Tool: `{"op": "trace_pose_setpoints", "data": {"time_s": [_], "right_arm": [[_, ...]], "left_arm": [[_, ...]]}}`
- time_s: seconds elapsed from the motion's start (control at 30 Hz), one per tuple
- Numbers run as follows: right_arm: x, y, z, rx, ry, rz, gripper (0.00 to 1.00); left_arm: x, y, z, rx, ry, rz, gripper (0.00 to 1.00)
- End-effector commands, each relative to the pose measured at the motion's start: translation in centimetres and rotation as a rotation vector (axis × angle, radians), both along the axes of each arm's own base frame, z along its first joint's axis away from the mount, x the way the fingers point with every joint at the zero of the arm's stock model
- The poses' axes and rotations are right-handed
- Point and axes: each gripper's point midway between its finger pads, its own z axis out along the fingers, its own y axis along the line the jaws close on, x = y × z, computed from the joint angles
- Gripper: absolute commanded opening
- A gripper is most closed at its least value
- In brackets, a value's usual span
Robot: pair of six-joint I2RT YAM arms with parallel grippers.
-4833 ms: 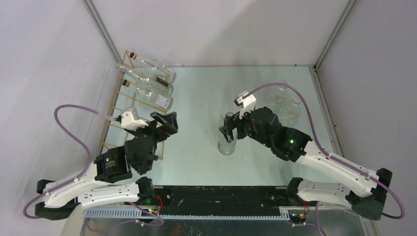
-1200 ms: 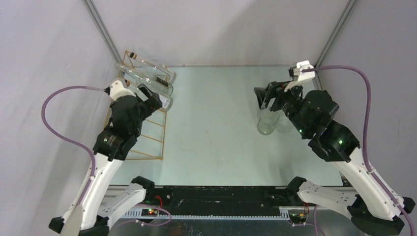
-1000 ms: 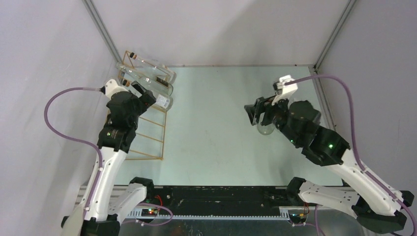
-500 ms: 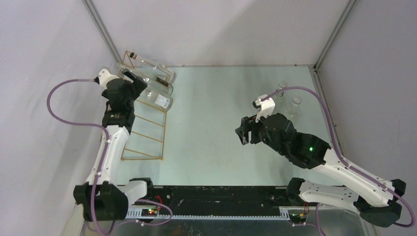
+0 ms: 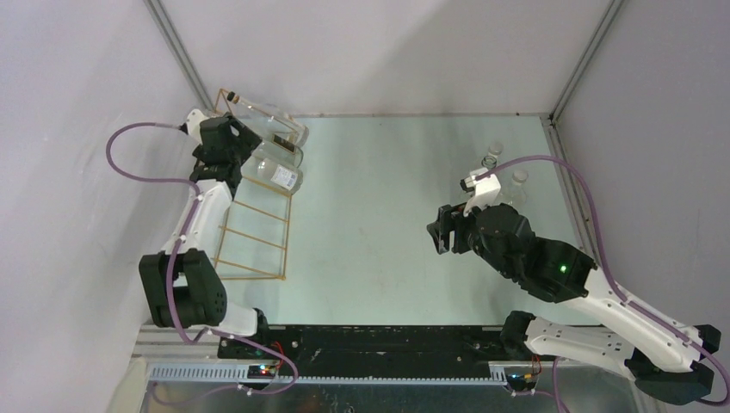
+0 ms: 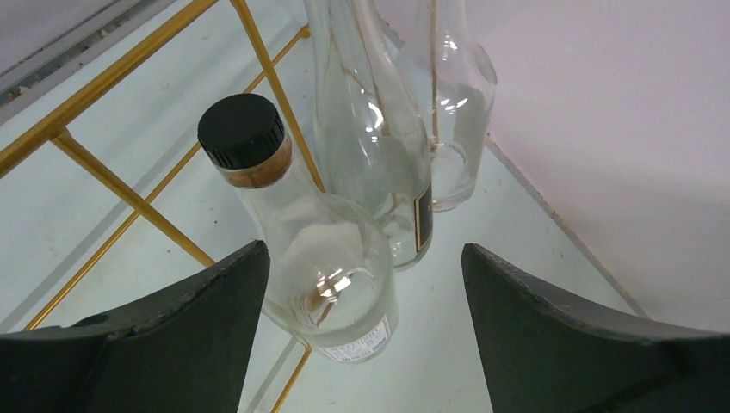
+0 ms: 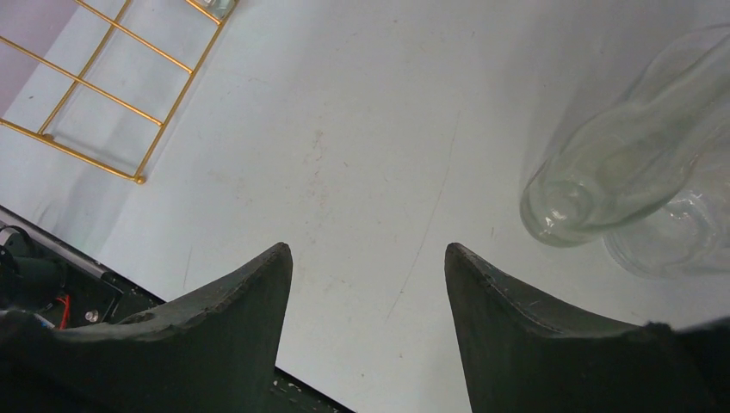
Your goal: Take the wine bottle off the wine rack
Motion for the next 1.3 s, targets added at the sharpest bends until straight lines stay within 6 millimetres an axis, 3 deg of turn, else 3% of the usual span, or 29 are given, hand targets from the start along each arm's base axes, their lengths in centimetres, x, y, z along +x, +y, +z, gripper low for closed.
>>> {"op": "trace_pose_setpoints", "data": {"time_s": [0.0,0.7,0.9,1.13,1.27], "right_arm": [[0.1,-0.6,0.6,0.014,-0.019,-0.030,0.69],[0.7,-0.7,1.1,-0.002,-0.055,-0.040,0.69],[0.8,-0.4,0.8,-0.014,-0.050,-0.033,0.70],[0.7,-0.5,0.9,-0.013,-0.053,-0.024,0.70],[0.6,-0.6,0.9,-0.017,-0.054,-0.025,0.70]], "left_arm": [[1.1,1.3,1.4,0.003,-0.024,0.063,0.89],[3.2,4.2,-2.5,0.101,0.113,0.171,0.79],[3.5,4.4,-2.4,0.114,0.110,0.173,0.65],[3.4,4.8,-2.0,0.141,0.108,0.185,0.57],[3.3,4.9,-2.0,0.151,0.107,0.186,0.47]]}}
